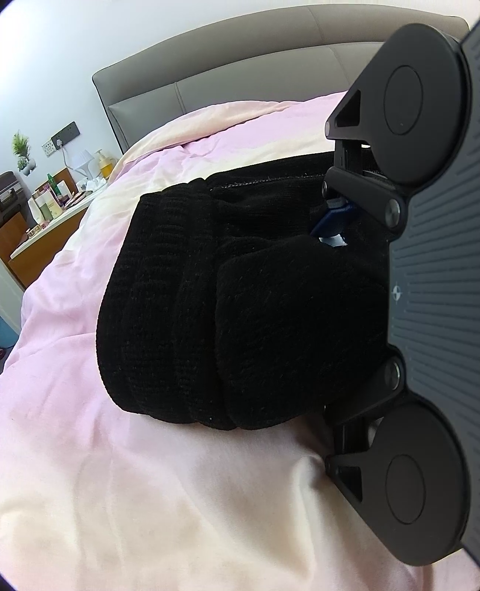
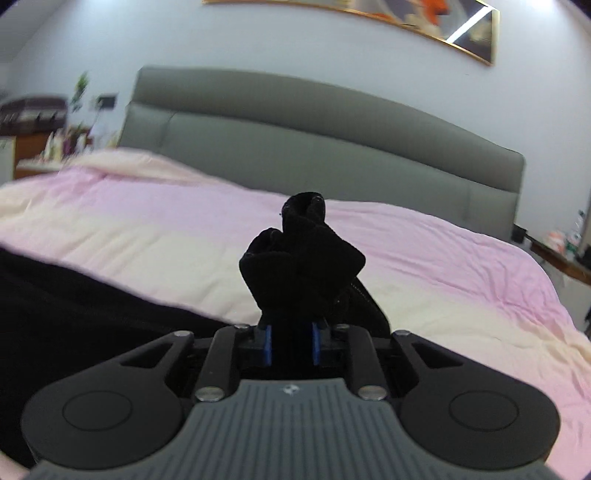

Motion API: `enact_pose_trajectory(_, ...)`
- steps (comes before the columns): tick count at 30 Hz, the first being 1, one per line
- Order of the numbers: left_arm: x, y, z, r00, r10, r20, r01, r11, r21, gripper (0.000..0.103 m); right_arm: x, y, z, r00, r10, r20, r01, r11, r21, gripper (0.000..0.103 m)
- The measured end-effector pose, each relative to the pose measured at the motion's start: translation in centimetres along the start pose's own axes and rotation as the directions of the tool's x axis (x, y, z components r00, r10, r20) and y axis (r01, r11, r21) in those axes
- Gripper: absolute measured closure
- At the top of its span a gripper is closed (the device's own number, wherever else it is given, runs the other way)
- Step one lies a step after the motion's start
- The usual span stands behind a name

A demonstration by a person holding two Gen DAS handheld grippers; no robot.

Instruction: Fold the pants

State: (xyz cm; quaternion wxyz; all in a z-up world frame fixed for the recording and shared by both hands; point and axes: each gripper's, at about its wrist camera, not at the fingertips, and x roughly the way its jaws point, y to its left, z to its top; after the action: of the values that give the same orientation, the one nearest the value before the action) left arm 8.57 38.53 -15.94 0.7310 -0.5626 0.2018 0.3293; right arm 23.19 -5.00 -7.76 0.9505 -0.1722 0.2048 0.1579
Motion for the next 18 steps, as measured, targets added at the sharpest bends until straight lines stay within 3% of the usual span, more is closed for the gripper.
enact_pose_trajectory(4,0.1,0.1,0.1,1.0,-0.004,-0.004,0.004,1.0,-0.008,0.021,2.1,5.7,-3.5,0.988,0.077,-0.134,-0.108,0.963,-0.248,0.087)
enact_pose_trajectory(7,0.1,0.2,0.1,1.0,-0.008,-0.007,0.008,1.0,-0.016,0.021,1.8,7.2,-5.2,0.989,0.054,-0.135,-0.099,0.93,-0.353,0.082)
enact_pose_trajectory(10,0.1,0.1,0.2,1.0,-0.006,-0.006,0.006,1.0,-0.014,0.021,1.7,6.6,-5.4,0.982,0.069,-0.177,-0.13,0.923,-0.361,0.071)
enact_pose_trajectory(13,0.1,0.2,0.2,1.0,-0.006,-0.007,0.006,1.0,-0.017,0.021,0.9,6.8,-5.1,0.979,0.083,-0.188,-0.154,0.902,-0.404,0.071)
enact_pose_trajectory(18,-0.6,-0.4,0.3,1.0,0.021,-0.019,-0.021,1.0,0.022,0.023,-1.0,4.9,-3.1,0.963,0.178,-0.203,-0.228,0.939,-0.256,0.069)
